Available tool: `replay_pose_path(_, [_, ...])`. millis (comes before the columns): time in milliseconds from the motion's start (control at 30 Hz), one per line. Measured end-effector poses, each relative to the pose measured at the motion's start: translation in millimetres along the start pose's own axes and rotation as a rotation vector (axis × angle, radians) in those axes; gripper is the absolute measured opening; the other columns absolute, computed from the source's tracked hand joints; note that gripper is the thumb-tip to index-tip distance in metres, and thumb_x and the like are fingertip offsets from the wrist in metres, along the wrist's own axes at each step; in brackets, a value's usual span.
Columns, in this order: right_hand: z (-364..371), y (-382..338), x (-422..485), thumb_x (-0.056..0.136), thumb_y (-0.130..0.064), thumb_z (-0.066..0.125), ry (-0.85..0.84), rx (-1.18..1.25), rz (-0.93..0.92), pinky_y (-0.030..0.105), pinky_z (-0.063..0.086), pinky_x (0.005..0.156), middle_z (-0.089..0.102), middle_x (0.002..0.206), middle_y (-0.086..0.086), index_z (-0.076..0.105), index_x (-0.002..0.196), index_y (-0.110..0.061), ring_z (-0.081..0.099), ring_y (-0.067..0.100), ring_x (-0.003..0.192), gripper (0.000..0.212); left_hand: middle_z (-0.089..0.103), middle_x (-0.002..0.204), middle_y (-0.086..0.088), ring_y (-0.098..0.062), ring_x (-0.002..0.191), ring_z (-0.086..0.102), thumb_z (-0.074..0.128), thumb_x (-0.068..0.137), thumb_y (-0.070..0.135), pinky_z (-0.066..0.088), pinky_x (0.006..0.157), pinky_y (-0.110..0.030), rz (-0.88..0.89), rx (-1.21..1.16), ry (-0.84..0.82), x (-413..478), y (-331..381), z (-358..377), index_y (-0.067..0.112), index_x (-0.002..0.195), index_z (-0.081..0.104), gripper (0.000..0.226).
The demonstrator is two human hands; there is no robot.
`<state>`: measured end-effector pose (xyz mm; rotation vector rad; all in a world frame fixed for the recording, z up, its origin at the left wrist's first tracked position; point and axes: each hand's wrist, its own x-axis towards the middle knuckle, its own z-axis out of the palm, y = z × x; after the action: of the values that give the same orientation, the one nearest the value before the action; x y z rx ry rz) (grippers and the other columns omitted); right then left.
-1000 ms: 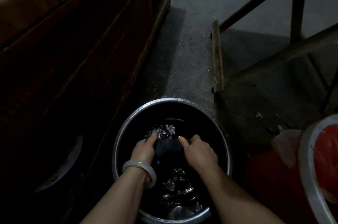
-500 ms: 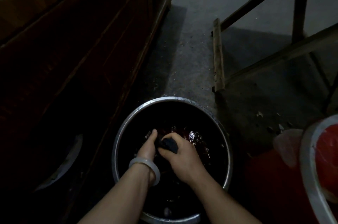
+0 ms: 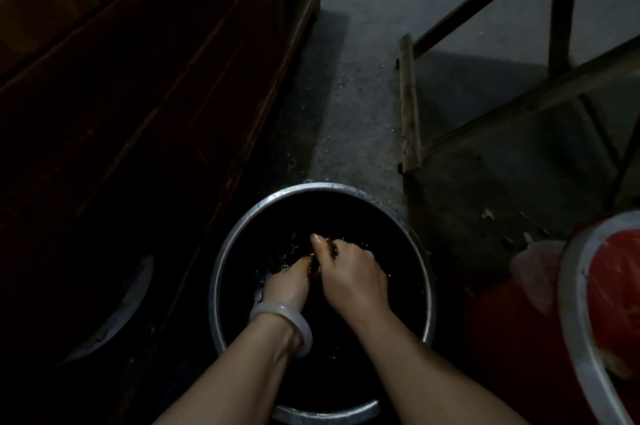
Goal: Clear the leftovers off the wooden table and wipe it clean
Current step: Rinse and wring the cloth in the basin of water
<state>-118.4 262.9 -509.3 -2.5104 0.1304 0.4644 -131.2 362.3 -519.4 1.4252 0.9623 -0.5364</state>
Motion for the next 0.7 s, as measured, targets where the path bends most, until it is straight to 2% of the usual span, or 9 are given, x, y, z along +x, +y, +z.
replay_pose_path(67, [-0.6,9.8,7.0,0.099,-0.061,0.028,-0.017,-0.059,0.039,0.038,0.045,0.085,0.07,0.108,0.007,0.068,0.104,-0.02,0.063,0.029,0.105,0.057,0.071,0.078,-0.008,-0.026,0.076,0.066,0.064,0.082,0.027,0.051,0.066,-0.028,-0.03,-0.074,-0.012,-5.1,-1.2,0.0,0.005,0.087,0.071,0.023])
replay_pose_path(200, [1.0,25.5,17.0,0.099,-0.061,0.026,-0.077,-0.172,0.138,0.039,0.045,0.089,0.066,0.117,0.01,0.065,0.114,-0.02,0.061,0.03,0.111,0.058,0.071,0.086,-0.013,-0.027,0.076,0.067,0.07,0.08,0.021,0.051,0.064,-0.028,-0.005,-0.136,0.007,3.6,-8.1,-6.9,0.007,0.099,0.069,0.024])
replay_pose_path(300, [8.2,40.0,12.5,0.099,-0.063,0.023,-0.161,-0.2,0.232,0.042,0.042,0.094,0.047,0.137,0.016,0.044,0.138,-0.024,0.052,0.036,0.121,0.059,0.06,0.12,-0.012,-0.03,0.098,0.061,0.071,0.082,0.017,0.049,0.071,-0.03,0.013,-0.208,0.119,14.6,-10.0,-15.4,0.021,0.131,0.048,0.054])
replay_pose_path(400, [23.7,42.8,1.7,0.097,-0.056,0.042,-0.247,-0.175,0.239,0.044,0.041,0.098,0.025,0.144,0.016,0.024,0.147,-0.036,0.038,0.039,0.127,0.057,0.047,0.137,-0.017,-0.037,0.12,0.05,0.064,0.088,0.015,0.042,0.093,-0.036,-0.035,-0.102,0.134,18.7,-15.5,-10.6,0.025,0.147,0.026,0.071])
replay_pose_path(467, [35.7,38.2,-5.5,0.094,-0.041,0.057,-0.278,-0.073,0.199,0.039,0.045,0.092,0.029,0.136,0.012,0.036,0.138,-0.035,0.045,0.033,0.118,0.049,0.051,0.132,-0.019,-0.037,0.118,0.052,0.063,0.089,0.018,0.04,0.103,-0.043,-0.074,-0.154,0.083,23.4,-24.8,-1.2,0.026,0.146,0.03,0.068])
replay_pose_path(533, [43.0,31.8,-9.2,0.094,-0.034,0.059,-0.241,0.079,0.145,0.033,0.049,0.081,0.044,0.122,0.008,0.05,0.118,-0.029,0.054,0.023,0.097,0.027,0.055,0.128,-0.017,-0.035,0.116,0.053,0.061,0.09,0.029,0.04,0.104,-0.046,-0.112,-0.198,0.045,27.6,-31.6,5.3,0.022,0.141,0.04,0.056])
replay_pose_path(567, [42.1,29.2,-10.1,0.092,-0.036,0.06,-0.2,0.142,0.117,0.033,0.05,0.077,0.051,0.115,0.005,0.054,0.108,-0.029,0.056,0.02,0.09,0.018,0.055,0.129,-0.016,-0.034,0.117,0.053,0.057,0.091,0.038,0.04,0.104,-0.044,-0.09,-0.148,0.019,29.0,-31.4,5.8,0.018,0.136,0.045,0.051])
replay_pose_path(633, [34.8,20.6,-12.0,0.088,-0.044,0.062,-0.12,0.242,0.055,0.036,0.053,0.078,0.063,0.1,-0.003,0.058,0.098,-0.028,0.062,0.015,0.087,0.019,0.058,0.129,-0.011,-0.032,0.12,0.054,0.044,0.091,0.056,0.043,0.103,-0.043,-0.059,-0.085,-0.059,30.2,-28.8,1.4,0.013,0.129,0.053,0.058])
replay_pose_path(700, [25.2,6.9,-17.2,0.087,-0.048,0.06,-0.08,0.315,-0.027,0.037,0.054,0.079,0.066,0.091,-0.008,0.06,0.093,-0.028,0.064,0.01,0.085,0.021,0.059,0.118,-0.006,-0.033,0.121,0.054,0.043,0.091,0.057,0.043,0.103,-0.044,-0.072,-0.165,-0.112,30.5,-26.6,-4.9,0.011,0.126,0.055,0.059])
